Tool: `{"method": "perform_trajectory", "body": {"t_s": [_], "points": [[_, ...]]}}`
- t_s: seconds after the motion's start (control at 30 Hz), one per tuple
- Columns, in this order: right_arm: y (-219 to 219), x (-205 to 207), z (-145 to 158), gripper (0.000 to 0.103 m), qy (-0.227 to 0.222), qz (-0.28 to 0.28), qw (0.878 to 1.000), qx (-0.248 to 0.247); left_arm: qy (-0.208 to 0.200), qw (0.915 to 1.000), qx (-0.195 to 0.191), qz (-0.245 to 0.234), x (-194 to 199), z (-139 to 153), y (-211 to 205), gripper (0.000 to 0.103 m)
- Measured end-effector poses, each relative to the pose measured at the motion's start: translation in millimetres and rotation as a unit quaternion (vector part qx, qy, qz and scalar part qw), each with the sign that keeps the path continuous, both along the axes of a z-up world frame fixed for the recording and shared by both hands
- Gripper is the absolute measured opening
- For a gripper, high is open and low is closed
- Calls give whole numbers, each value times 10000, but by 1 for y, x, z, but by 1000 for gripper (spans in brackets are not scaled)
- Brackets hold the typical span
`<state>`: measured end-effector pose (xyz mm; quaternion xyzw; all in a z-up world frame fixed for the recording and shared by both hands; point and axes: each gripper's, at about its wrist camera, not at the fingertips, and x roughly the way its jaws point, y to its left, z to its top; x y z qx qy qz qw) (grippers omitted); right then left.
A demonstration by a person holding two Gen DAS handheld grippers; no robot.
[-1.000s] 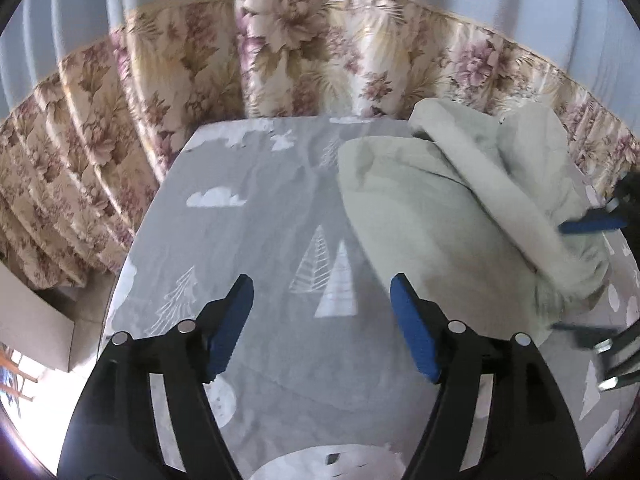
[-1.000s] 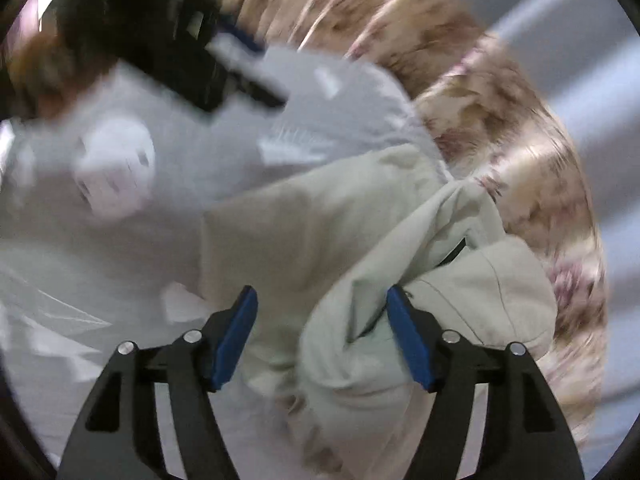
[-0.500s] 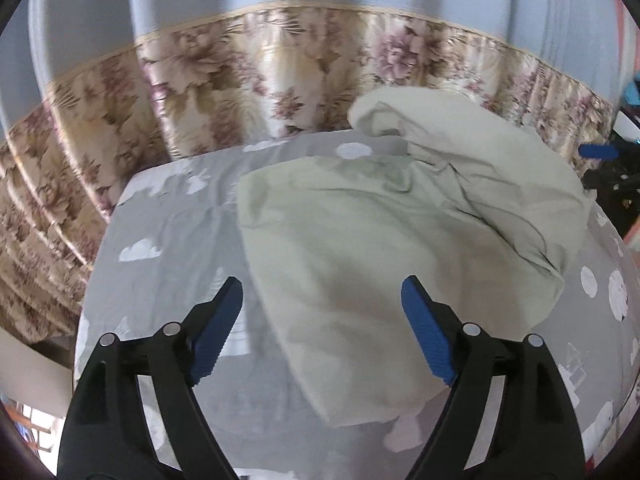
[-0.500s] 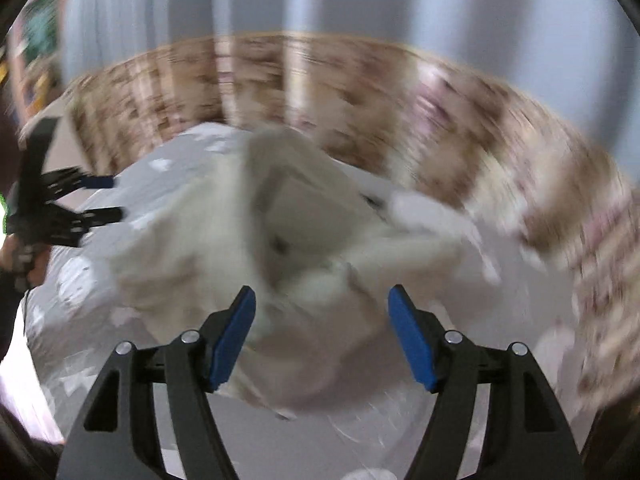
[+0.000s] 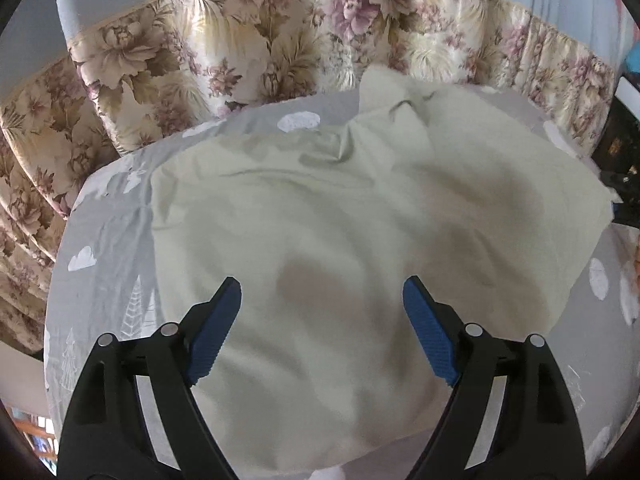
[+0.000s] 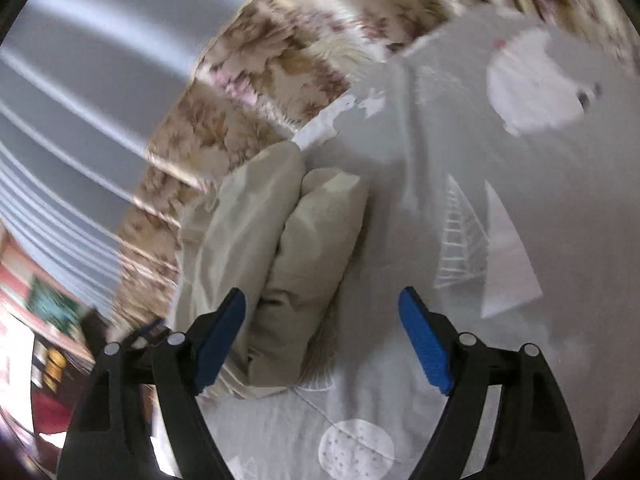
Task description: Fold large clothes
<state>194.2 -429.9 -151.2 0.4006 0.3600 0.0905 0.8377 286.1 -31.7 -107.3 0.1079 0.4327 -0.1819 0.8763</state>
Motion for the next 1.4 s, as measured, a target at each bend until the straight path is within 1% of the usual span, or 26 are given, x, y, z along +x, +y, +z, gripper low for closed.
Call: {"method": "perform_trajectory", "body": {"t_s": [0.03, 0.1, 0.27, 0.3, 0.4, 0.47, 0.5, 0.53, 0.6, 0.7, 0.77, 0.8, 0.83, 0.87, 0.93, 0.97, 1.0, 1.03, 1.07, 1.13, 1.2, 1.23, 1.3, 1.33, 1.37, 1.4], "points": [[0, 1, -2, 79, -50, -53, 9999, 81, 63, 9999, -60, 75, 2, -3, -2, 83], [5, -1, -4, 79, -148, -121, 9998, 46, 140, 9993, -212, 276, 6, -6, -7, 83], [32, 6, 8, 80, -460, -82, 9979, -446, 122, 9963, -441, 725, 3, -7, -21, 83], [39, 11, 10, 80, -418, -89, 9974, -573, 122, 9963, -352, 771, 3, -8, -28, 83], [52, 16, 18, 80, -472, -53, 9965, -688, 57, 9963, 46, 860, 7, -16, -43, 83], [56, 12, 25, 80, -538, -129, 9953, -789, 96, 9958, 115, 900, 10, -22, -46, 83], [58, 7, 33, 80, -686, -201, 9935, -890, 122, 9957, 120, 909, 11, -25, -46, 84], [61, 5, 38, 84, -701, -245, 9918, -1043, 126, 9957, 113, 909, 12, -26, -45, 84], [70, 12, 37, 87, -360, -214, 9877, -1505, 119, 9958, 85, 899, 11, -26, -44, 84], [78, 26, 18, 87, 37, -148, 9858, -1672, 149, 9958, 75, 897, 11, -26, -44, 84], [77, 32, 10, 87, 48, -184, 9859, -1660, 164, 9959, 47, 889, 11, -28, -44, 84], [76, 35, 7, 83, 21, -151, 9867, -1618, 184, 9960, 38, 875, 10, -29, -44, 84], [76, 39, 5, 67, -23, -95, 9873, -1586, 194, 9961, 42, 862, 10, -29, -43, 84], [77, 42, 4, 60, 23, -55, 9862, -1654, 195, 9962, 61, 842, 10, -29, -44, 84], [87, 49, 6, 43, 113, 61, 9786, -2053, 192, 9965, 111, 808, 11, -30, -46, 84], [93, 51, 8, 39, 114, 132, 9746, -2233, 196, 9965, 122, 800, 12, -31, -46, 84], [101, 52, 15, 30, 122, 235, 9664, -2556, 204, 9966, 117, 793, 12, -32, -47, 84], [106, 53, 18, 25, 131, 288, 9618, -2719, 202, 9966, 119, 789, 12, -32, -47, 84], [112, 55, 25, 23, 153, 351, 9541, -2970, 193, 9967, 132, 783, 12, -32, -48, 84], [132, 58, 41, 19, 155, 466, 9334, -3554, 186, 9967, 153, 770, 12, -33, -48, 84], [154, 57, 63, 16, -26, 610, 9128, -4038, 201, 9971, 150, 722, 14, -31, -48, 84], [168, 56, 79, 15, -184, 724, 9045, -4198, 218, 9974, 106, 685, 15, -29, -46, 84], [196, 53, 112, 15, -500, 942, 8911, -4412, 256, 9979, -33, 591, 16, -21, -38, 78], [211, 52, 128, 15, -678, 1072, 8852, -4476, 235, 9980, -154, 570, 15, -11, -26, 75], [231, 52, 146, 15, -846, 1261, 8785, -4529, 132, 9980, -230, 579, 13, 0, -13, 75], [250, 54, 160, 14, -983, 1422, 8700, -4618, -88, 9973, -270, 673, 11, 17, 8, 75]]}}
